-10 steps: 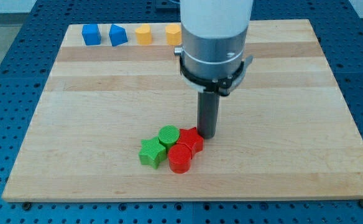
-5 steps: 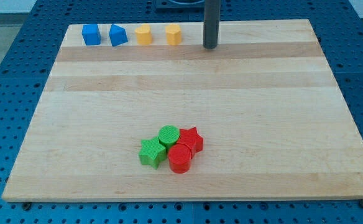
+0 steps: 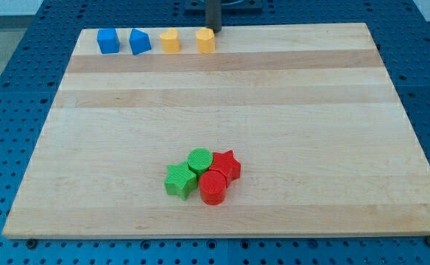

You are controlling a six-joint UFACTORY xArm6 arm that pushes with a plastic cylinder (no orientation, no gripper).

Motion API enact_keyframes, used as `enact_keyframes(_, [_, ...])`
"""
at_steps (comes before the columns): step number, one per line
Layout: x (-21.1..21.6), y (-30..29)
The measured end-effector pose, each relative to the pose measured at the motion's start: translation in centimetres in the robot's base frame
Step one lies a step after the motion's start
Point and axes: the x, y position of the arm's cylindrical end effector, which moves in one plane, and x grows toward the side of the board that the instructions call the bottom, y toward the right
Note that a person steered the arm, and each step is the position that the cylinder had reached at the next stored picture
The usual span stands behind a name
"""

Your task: Slide the yellow hexagon above the red star

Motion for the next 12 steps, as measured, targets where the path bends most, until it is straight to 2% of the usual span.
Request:
enact_keyframes(3, [3.7, -1.4])
enact_keyframes(5, [9.8, -2.1])
enact_keyframes(8, [17.0, -8.3])
enact_keyframes(9, [19.7, -8.4])
enact_keyframes(11, [20.1, -5.5])
enact_keyframes(12, [19.1, -2.8])
